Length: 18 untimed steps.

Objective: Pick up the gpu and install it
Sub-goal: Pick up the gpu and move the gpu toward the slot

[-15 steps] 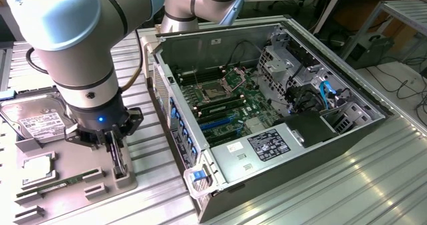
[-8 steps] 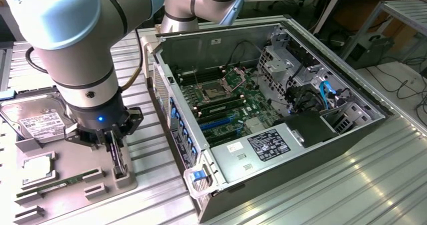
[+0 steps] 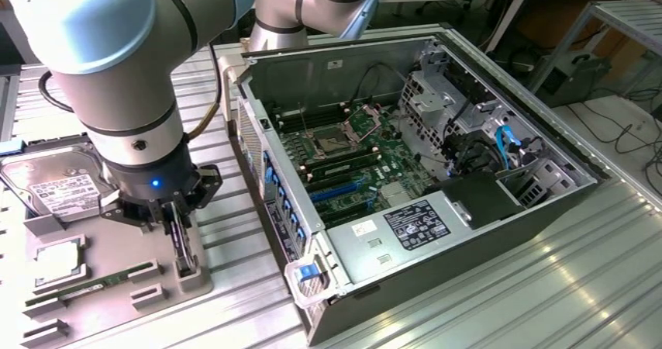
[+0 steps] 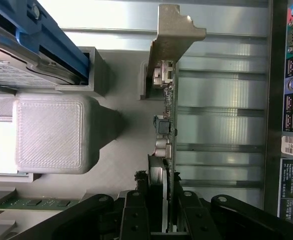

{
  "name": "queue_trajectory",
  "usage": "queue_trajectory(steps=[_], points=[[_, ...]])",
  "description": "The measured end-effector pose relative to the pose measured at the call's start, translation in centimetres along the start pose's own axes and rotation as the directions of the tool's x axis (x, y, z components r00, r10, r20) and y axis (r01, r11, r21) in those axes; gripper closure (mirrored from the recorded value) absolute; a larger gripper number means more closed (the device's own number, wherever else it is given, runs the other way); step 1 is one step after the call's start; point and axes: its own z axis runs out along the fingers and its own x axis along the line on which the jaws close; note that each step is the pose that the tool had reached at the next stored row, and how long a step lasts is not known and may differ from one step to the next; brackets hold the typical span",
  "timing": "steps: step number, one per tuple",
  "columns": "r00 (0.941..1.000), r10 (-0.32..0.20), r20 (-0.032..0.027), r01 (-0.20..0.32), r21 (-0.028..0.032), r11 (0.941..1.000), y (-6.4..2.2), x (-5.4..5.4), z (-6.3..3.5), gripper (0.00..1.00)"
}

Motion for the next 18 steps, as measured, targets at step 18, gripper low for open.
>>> queue_trajectory(steps=[18], points=[[1.0, 0.0, -0.0002, 0.0, 0.0003, 1.0, 0.04, -0.01, -0.94, 0.73]])
